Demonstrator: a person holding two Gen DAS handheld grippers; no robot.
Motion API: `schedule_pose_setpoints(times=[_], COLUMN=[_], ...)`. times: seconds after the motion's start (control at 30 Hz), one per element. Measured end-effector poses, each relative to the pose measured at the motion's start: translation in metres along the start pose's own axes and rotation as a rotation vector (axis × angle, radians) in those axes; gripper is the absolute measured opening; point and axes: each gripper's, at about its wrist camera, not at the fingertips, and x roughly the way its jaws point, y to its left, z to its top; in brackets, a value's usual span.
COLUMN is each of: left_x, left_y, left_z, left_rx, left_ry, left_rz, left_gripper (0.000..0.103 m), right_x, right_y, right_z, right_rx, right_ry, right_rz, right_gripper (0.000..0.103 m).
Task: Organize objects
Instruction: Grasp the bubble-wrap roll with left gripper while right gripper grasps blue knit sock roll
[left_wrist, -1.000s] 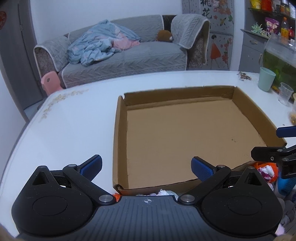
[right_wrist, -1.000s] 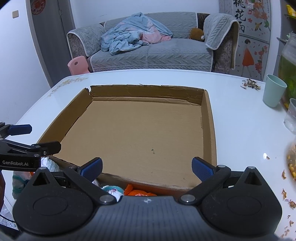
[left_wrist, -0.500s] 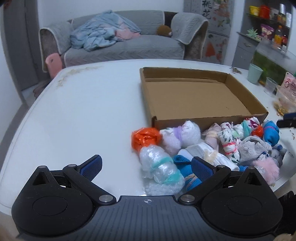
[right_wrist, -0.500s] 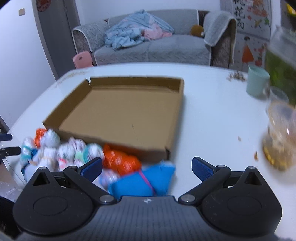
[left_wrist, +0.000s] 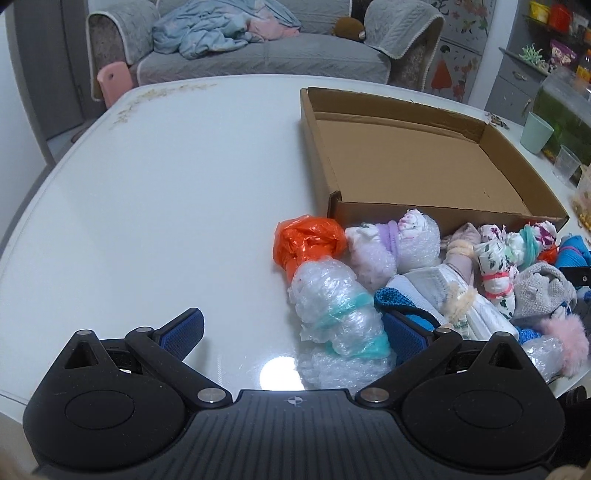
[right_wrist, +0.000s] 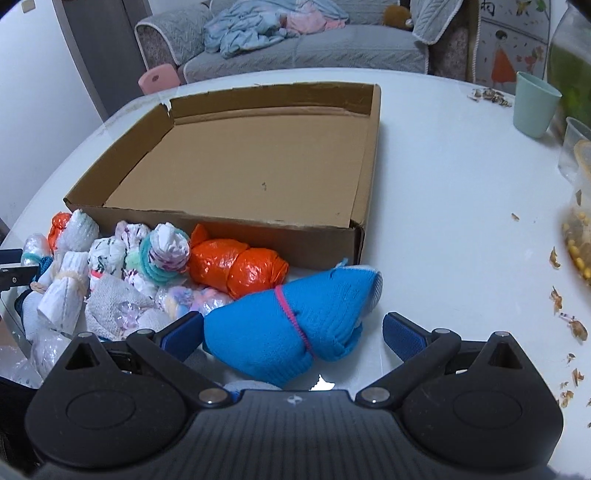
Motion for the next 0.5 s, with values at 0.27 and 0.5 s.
schedule_pose_setpoints(times=[0.27, 0.5], left_x=[0.004, -0.007], left_y=[0.037, 0.057], left_z=[-0.004, -0.004], left_rx=[-0.218, -0.315], left_ry=[0.041, 0.005], left_rz=[-0.144, -0.136], left_gripper=[0.103, 0.103], right_x=[-0.008, -0.004], right_y=[-0.024, -0.027], right_z=[-0.008, -0.003], right_rx=[0.085, 0.096], right_ry=[-0.027, -0.036], right_rz=[0.054, 0.057], right_gripper=[0.089, 0.088])
